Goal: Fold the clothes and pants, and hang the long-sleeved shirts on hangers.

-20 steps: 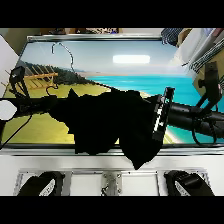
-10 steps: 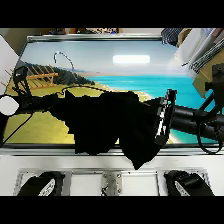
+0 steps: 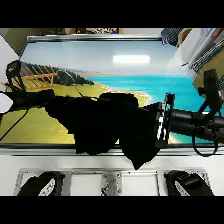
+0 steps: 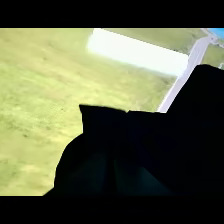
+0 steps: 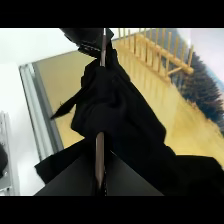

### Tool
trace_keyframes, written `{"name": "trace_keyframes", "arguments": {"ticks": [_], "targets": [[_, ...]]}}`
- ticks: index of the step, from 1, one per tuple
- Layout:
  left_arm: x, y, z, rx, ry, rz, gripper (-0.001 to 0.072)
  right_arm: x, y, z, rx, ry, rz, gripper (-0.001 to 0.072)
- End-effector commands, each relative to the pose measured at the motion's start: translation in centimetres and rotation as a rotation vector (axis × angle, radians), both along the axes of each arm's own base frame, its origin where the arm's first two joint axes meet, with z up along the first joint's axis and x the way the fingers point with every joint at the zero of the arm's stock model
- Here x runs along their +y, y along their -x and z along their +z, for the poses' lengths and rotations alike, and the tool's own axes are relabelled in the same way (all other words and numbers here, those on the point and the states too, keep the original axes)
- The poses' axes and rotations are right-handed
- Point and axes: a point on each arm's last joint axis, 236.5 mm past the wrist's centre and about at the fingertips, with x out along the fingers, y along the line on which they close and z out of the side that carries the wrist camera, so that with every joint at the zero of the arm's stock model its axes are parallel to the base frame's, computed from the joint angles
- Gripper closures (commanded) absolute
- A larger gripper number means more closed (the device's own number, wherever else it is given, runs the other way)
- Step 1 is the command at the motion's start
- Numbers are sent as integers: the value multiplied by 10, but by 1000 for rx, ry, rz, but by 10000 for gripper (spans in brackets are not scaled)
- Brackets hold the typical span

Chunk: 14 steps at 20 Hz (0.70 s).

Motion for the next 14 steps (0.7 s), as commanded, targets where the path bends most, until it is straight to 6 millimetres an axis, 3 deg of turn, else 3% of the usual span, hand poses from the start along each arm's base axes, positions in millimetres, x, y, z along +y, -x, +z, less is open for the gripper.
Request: {"name": "trace_keyframes", "arguments": {"ticks": [1,5,10,14], "targets": [[-5,1,23,-27,-3,-36,694,-5,-4,-15,16,63,-20,707],[-10,3,33,-34,5,-63,694,-4,-1,-18,21,74,-9,706],[-59,5,76,-121,160,-198,694,1,-1,-14,40,35,13,706],[-76,21,94,-112,136,-285,694,13,0,8,25,-81,69,707]]}}
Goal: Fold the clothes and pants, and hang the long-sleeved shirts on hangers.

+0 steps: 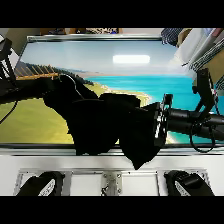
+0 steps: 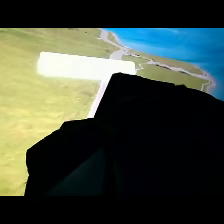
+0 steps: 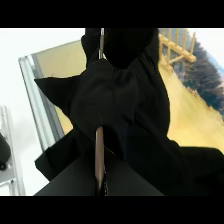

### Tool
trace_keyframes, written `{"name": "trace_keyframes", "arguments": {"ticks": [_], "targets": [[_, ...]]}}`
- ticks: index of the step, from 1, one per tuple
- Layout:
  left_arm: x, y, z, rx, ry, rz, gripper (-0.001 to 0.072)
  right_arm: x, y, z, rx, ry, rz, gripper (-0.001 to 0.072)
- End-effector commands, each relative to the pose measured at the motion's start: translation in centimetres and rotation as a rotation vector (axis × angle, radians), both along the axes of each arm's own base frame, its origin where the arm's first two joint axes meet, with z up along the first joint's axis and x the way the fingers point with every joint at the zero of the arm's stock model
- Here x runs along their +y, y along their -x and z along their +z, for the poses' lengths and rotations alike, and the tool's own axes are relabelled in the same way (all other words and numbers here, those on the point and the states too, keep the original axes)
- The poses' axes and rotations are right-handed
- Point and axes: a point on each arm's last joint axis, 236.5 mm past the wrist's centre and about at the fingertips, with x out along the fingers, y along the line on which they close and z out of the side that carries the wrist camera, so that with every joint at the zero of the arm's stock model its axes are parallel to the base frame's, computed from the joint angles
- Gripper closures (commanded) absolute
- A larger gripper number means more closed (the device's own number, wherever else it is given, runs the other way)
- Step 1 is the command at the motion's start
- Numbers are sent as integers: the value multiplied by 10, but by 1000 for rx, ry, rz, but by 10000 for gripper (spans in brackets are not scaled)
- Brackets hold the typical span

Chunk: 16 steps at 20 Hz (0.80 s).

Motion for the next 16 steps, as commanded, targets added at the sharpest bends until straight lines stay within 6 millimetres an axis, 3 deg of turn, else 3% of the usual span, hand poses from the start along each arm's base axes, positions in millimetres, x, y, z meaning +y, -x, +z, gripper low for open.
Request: {"name": "trace_keyframes", "arguments": {"ticks": [1,6,12,16], "targets": [[-19,14,18,-8,5,-86,694,10,-1,21,-8,-111,39,706],[-26,20,55,-83,7,-114,694,16,-14,28,5,-184,50,706],[-27,28,100,-179,13,-126,694,21,-30,15,34,-187,55,706],[-27,34,100,-162,4,-137,694,24,-40,31,0,-273,61,706]]}}
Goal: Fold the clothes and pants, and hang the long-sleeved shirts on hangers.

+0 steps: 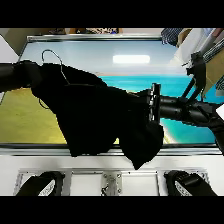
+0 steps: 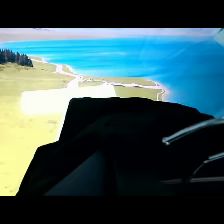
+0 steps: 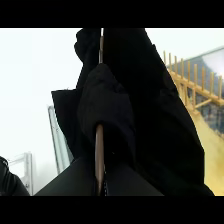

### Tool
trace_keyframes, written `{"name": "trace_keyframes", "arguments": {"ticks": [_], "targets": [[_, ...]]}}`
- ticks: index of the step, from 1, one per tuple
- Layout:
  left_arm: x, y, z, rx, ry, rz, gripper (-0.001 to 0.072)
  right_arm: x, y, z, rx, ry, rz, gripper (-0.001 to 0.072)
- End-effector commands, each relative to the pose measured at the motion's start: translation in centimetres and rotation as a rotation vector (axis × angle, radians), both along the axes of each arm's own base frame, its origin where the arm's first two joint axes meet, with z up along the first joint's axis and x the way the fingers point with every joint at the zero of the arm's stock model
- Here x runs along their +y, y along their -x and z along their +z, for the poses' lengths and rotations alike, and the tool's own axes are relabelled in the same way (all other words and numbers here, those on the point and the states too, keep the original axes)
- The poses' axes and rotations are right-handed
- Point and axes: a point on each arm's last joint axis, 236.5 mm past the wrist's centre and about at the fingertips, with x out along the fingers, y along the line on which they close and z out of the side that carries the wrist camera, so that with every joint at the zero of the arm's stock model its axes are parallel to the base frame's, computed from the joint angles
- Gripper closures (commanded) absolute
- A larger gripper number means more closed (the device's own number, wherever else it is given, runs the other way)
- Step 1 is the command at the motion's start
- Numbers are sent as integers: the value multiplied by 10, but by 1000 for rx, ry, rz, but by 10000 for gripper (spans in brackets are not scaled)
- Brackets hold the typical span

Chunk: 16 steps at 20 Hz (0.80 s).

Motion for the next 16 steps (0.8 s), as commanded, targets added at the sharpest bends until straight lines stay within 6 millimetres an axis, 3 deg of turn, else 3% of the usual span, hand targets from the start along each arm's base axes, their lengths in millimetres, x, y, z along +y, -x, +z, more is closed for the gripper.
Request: {"name": "trace_keyframes", "arguments": {"ticks": [1,8,9,10,11,16], "targets": [[0,8,-1,23,-14,-13,694,0,-12,14,-15,-81,-18,706],[0,13,-5,48,-21,-23,693,-1,-16,15,-11,-90,-34,706],[0,13,-5,48,-21,-23,659,0,-16,15,-11,-90,-33,706],[-1,13,-5,48,-18,-24,439,0,-16,15,-11,-90,-32,706],[-4,14,-4,47,-6,-34,304,0,-15,15,-11,-90,-31,707],[-10,13,4,24,24,-45,304,4,-11,15,-10,-89,-17,706]]}}
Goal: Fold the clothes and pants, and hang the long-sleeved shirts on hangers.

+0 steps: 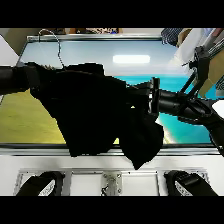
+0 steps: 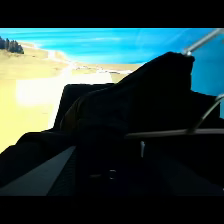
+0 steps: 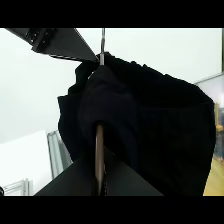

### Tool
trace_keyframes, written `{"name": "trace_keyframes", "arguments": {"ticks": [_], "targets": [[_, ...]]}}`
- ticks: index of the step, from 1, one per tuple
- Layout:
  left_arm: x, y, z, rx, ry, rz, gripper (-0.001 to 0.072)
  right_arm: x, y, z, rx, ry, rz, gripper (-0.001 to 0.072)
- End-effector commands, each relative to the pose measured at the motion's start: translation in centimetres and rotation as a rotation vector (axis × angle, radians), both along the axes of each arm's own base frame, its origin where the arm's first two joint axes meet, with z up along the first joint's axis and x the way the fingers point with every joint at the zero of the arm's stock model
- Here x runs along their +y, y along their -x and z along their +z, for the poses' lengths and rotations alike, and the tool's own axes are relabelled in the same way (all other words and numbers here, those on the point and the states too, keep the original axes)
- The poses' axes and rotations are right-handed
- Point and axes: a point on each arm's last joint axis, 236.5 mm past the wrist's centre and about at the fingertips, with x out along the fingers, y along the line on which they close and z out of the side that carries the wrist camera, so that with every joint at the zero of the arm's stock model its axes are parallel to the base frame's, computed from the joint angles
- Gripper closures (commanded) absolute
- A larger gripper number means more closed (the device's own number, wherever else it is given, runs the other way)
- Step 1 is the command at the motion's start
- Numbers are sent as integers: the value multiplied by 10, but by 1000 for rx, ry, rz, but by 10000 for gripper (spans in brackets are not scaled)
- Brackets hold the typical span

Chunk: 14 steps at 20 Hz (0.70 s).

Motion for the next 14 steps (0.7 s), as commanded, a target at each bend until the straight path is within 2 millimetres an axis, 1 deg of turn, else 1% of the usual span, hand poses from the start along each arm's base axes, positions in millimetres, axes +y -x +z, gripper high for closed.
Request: {"name": "trace_keyframes", "arguments": {"ticks": [1,3,5,7,8,10,11,12,13,14], "targets": [[-12,1,10,-21,54,-28,304,2,2,0,1,-1,6,706],[-20,3,23,-58,103,-45,304,1,1,0,1,-1,5,707],[-19,5,39,-118,125,-35,304,1,1,1,2,-4,4,706],[-18,12,56,-178,142,-26,304,1,0,1,2,-4,0,706],[-17,17,60,-195,145,-26,304,1,-1,1,2,-5,-4,706],[-17,24,60,-192,137,-33,303,0,-2,3,4,-15,-10,706],[-17,27,56,-176,123,-46,258,0,-2,5,5,-21,-9,706],[-17,30,50,-154,112,-54,103,0,-1,7,-2,-28,-8,706],[-17,31,48,-145,108,-57,13,0,-1,9,-15,-34,-9,706],[-17,30,50,-150,110,-55,12,-1,-1,13,-28,-50,-9,706]]}}
